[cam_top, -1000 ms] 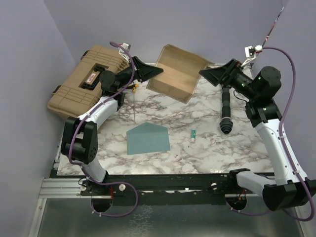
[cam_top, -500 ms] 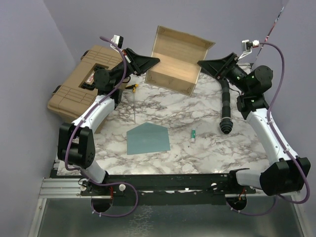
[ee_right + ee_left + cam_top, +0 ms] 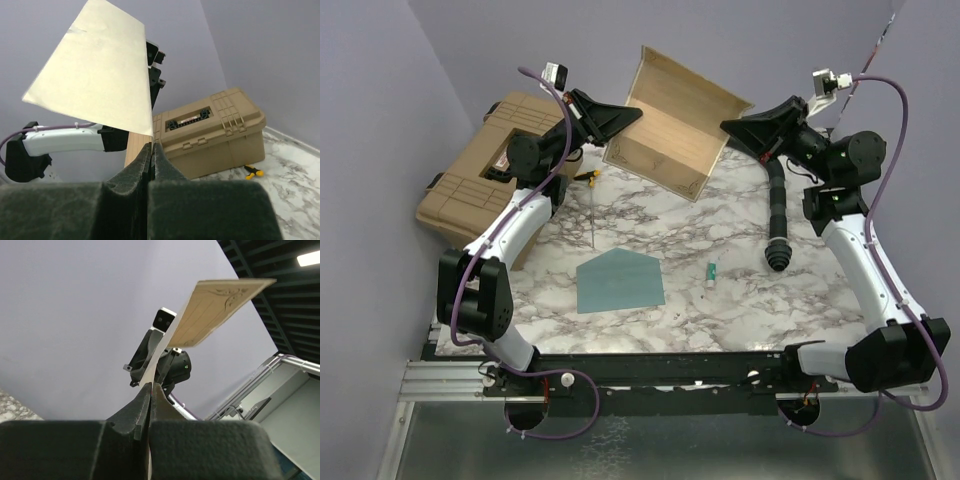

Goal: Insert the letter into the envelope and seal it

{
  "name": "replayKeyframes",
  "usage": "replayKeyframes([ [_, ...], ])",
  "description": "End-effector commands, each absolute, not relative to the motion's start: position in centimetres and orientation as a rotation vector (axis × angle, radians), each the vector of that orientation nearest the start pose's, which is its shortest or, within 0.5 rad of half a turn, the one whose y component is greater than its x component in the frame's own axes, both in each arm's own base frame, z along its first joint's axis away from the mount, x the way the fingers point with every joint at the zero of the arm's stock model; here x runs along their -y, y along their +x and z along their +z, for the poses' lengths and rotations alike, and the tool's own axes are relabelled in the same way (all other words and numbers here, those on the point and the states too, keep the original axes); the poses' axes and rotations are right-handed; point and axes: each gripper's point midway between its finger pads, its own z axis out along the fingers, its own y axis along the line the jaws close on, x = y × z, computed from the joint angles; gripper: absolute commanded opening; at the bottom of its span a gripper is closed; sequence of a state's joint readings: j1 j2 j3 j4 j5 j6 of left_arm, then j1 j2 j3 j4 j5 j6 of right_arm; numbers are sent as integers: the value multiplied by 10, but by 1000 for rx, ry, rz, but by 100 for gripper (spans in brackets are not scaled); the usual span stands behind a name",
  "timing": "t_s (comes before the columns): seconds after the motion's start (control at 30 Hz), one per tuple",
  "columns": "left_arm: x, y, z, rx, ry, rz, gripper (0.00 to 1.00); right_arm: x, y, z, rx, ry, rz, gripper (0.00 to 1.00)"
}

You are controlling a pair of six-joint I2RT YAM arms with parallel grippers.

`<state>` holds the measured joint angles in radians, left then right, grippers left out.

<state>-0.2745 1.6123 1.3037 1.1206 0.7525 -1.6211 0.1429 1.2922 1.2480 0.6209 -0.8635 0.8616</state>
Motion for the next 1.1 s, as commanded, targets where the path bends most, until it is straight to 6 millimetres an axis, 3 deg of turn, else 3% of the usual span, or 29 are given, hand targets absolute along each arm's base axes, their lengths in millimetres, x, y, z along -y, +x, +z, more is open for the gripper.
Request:
replayKeyframes([
  [0.0,253,348,502,-1184,65,-2050,0,-199,305,490,-1148,-649,1074,0],
  [0.2,255,357,493,-1251,-24,-2087,0,-190,293,486,-1048,-803,820,1],
  [0.4,264,362,488,-1283,-26,-2053,0,-190,287,483,-1046,-873,763,1],
  [0.63,291,342,475,-1337,212,-2020,0,-185,300,493,-1107,-674,858,1],
  [0.8,294,329,462,-1376,324,-2012,20,-178,305,506,-1119,-563,879,1],
  [0.97,289,323,462,-1372,357,-2008,7,-178,302,518,-1108,-554,888,1],
  [1.07,285,319,460,-1371,360,-2013,13,-175,302,526,-1098,-529,886,1],
])
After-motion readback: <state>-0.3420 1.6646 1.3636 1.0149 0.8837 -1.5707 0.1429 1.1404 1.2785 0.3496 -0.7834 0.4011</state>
